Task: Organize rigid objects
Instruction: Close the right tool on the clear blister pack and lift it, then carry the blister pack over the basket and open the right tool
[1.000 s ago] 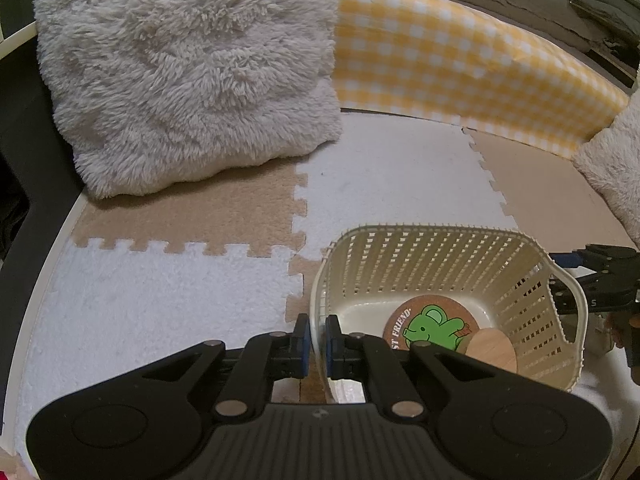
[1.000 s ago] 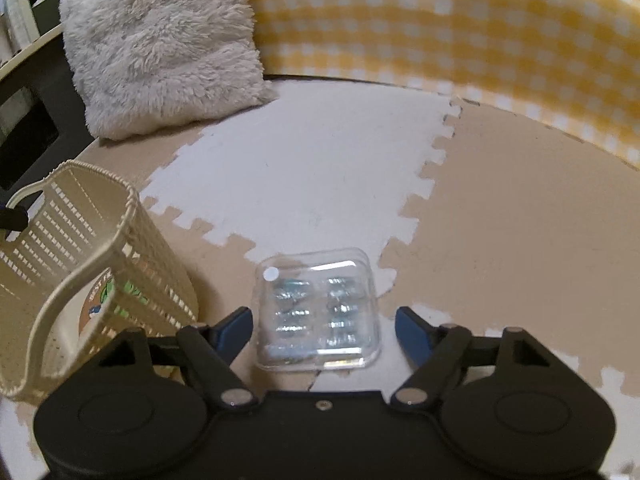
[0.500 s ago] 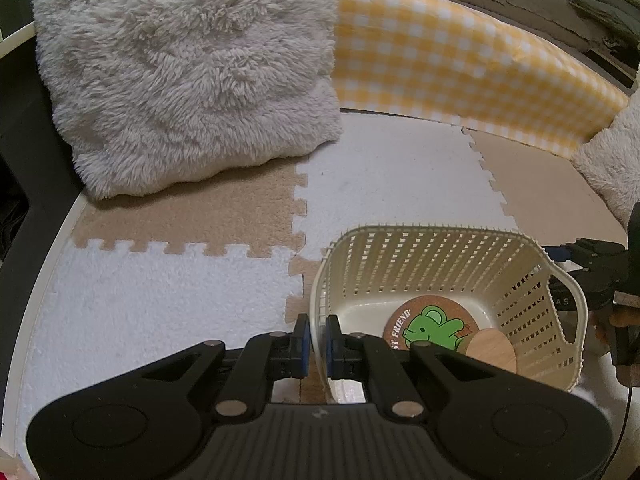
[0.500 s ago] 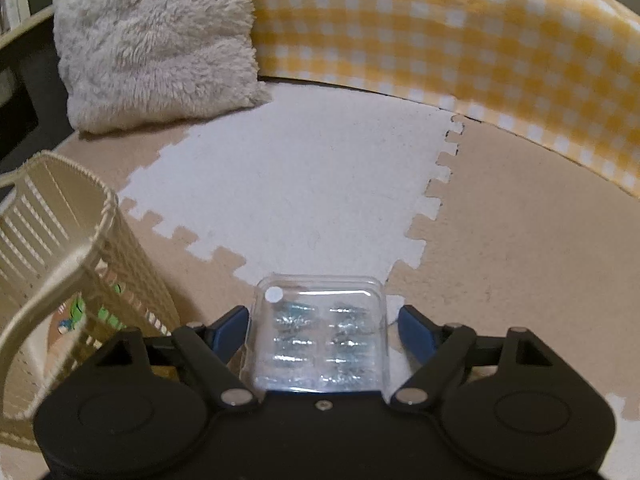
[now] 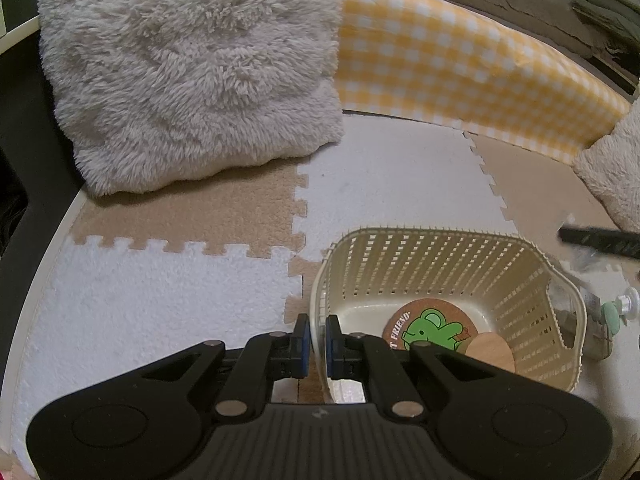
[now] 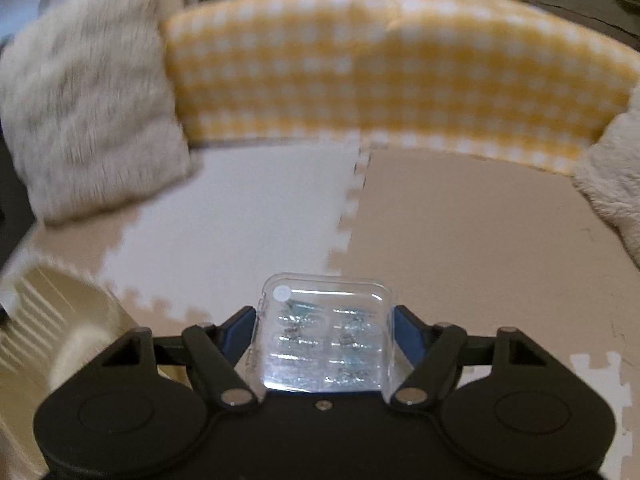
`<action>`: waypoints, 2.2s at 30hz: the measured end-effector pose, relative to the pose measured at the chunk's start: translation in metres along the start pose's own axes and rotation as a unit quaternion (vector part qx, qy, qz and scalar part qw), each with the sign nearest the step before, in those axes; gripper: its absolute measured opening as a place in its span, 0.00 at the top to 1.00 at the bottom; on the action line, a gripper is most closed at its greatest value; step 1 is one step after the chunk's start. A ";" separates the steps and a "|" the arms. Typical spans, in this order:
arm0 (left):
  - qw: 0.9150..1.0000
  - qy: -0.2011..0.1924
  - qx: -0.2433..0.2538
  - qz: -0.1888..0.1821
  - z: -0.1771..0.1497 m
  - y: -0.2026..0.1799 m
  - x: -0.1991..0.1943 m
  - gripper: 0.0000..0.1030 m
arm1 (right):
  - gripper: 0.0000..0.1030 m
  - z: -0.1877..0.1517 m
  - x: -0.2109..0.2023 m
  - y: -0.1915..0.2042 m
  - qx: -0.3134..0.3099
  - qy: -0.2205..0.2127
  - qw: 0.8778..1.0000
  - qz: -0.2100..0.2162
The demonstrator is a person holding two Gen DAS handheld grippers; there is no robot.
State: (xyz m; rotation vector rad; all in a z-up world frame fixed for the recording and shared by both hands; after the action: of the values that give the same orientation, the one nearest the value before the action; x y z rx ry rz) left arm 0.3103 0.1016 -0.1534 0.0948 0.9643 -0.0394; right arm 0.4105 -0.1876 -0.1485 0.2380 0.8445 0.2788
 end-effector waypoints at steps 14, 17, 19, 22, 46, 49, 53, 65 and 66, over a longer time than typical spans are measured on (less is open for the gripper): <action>1.000 0.002 -0.018 -0.009 -0.001 0.003 0.002 0.93 | 0.27 -0.022 -0.055 0.128 0.010 0.025 0.991 0.133; 1.000 0.001 -0.019 -0.009 -0.001 0.003 0.002 0.93 | 0.27 -0.042 -0.044 0.146 0.002 0.049 0.991 0.122; 1.000 0.001 -0.024 -0.012 -0.001 0.004 0.002 0.94 | 0.27 -0.053 -0.036 0.156 -0.011 0.059 0.992 0.107; 0.999 0.001 -0.028 -0.017 -0.001 0.005 0.002 0.94 | 0.27 -0.064 -0.030 0.170 -0.014 0.067 0.992 0.102; 0.999 -0.003 -0.046 -0.029 0.001 0.010 0.001 0.96 | 0.27 -0.113 0.010 0.200 -0.014 0.113 0.991 0.069; 0.998 -0.003 -0.048 -0.030 0.001 0.010 0.001 0.96 | 0.27 -0.115 0.013 0.202 -0.006 0.117 0.991 0.064; 0.998 -0.002 -0.048 -0.030 0.001 0.010 0.001 0.96 | 0.27 -0.117 0.017 0.204 0.003 0.119 0.991 0.059; 0.999 -0.002 -0.046 -0.029 0.001 0.010 0.003 0.96 | 0.25 -0.123 0.026 0.200 0.033 0.145 0.988 0.049; 0.999 -0.001 -0.045 -0.027 0.001 0.010 0.003 0.96 | 0.24 -0.124 0.025 0.201 0.033 0.145 0.987 0.052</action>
State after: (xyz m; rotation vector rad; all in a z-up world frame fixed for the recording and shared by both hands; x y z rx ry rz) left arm 0.3129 0.1112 -0.1545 -0.0145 0.9655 -0.0465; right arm 0.3026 0.0208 -0.1824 0.3091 1.1332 0.3896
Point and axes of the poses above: each gripper's, at about its wrist camera, not at the fingertips, and x roughly the way its jaws point, y to its left, z to its top, the point moved 9 cm from there along x, roughly the way its jaws point, and after that the axes turned 12 degrees about x, right-handed, at the moved point
